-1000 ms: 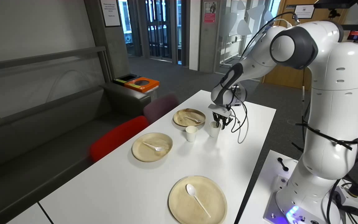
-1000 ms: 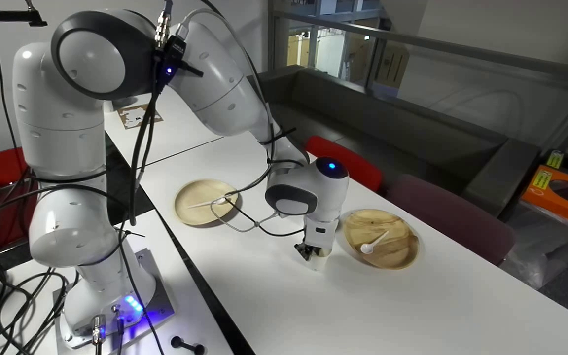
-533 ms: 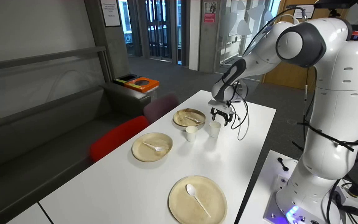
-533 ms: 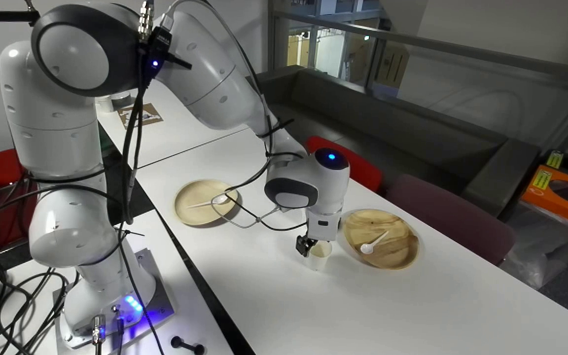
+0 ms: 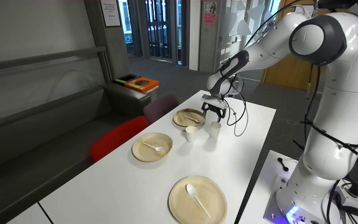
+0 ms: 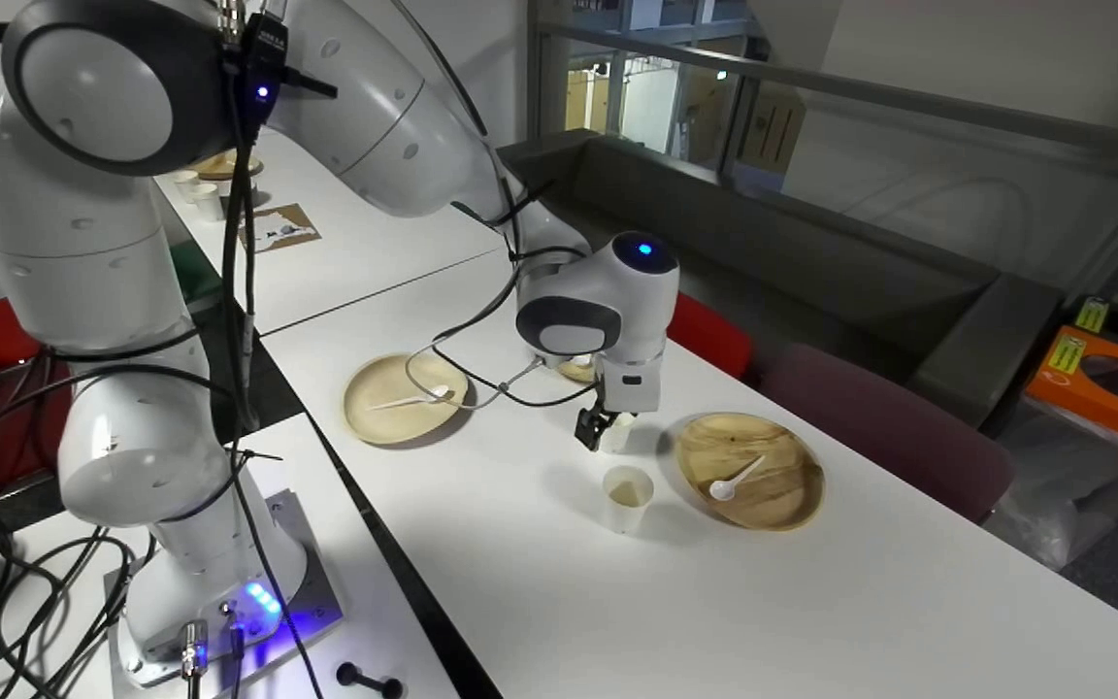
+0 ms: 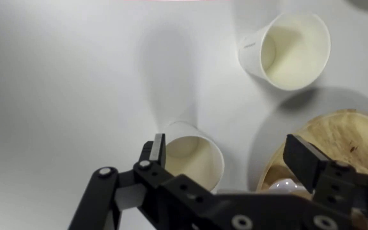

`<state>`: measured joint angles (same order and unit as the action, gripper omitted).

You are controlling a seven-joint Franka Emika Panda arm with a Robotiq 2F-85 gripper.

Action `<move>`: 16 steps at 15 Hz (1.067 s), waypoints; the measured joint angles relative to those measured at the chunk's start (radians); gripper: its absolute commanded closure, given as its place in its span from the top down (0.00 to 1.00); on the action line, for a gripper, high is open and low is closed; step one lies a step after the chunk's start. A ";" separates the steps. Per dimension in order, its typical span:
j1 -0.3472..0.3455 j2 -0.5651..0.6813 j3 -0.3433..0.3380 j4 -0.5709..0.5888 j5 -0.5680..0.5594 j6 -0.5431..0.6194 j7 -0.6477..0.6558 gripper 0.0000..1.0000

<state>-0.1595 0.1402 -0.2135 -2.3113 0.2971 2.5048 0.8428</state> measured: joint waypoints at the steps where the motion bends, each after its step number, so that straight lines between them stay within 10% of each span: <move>1: 0.006 0.003 0.013 0.007 0.000 -0.017 0.000 1.00; 16: 0.044 0.261 0.052 0.243 -0.001 -0.128 0.041 1.00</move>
<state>-0.1157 0.4011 -0.1611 -2.0684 0.2959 2.3765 0.8833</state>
